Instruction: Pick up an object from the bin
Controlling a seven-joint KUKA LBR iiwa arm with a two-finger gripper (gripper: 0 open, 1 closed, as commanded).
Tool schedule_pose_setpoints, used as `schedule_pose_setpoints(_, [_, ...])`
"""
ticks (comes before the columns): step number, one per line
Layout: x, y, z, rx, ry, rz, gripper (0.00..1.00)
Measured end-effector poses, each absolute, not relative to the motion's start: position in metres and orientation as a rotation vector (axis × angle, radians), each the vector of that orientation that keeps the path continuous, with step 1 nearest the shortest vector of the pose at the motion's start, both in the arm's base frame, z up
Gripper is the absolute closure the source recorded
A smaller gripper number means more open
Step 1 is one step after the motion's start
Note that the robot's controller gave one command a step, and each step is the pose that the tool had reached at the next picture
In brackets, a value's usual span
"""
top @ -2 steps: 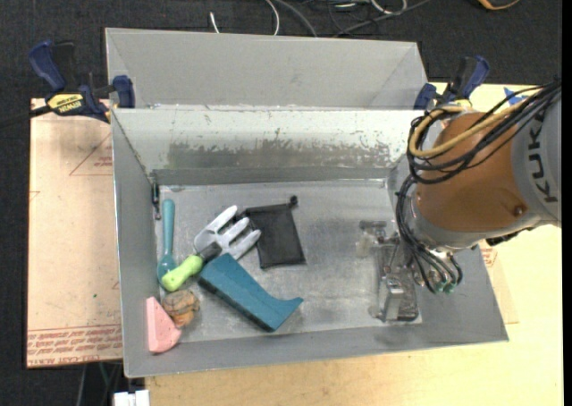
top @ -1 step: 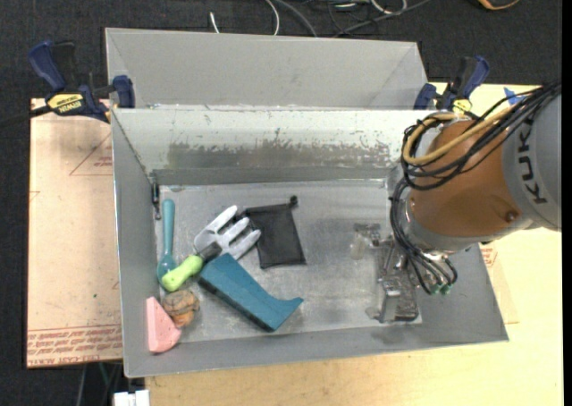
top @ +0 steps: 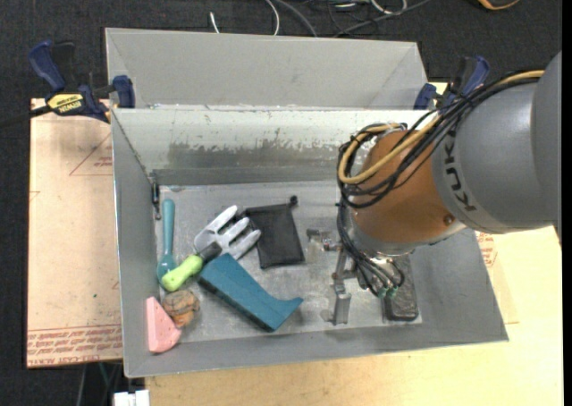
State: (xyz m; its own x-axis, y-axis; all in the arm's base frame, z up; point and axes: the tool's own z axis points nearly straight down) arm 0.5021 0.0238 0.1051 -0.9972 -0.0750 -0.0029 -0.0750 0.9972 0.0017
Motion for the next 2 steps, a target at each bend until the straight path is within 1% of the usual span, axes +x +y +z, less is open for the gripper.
schedule_pose_setpoints(1, [0.501, 0.027, 0.100, -0.107, 3.138, 0.002, 0.00])
schedule_pose_setpoints(2, [0.488, 0.073, 0.116, -0.124, 3.137, 0.007, 0.00])
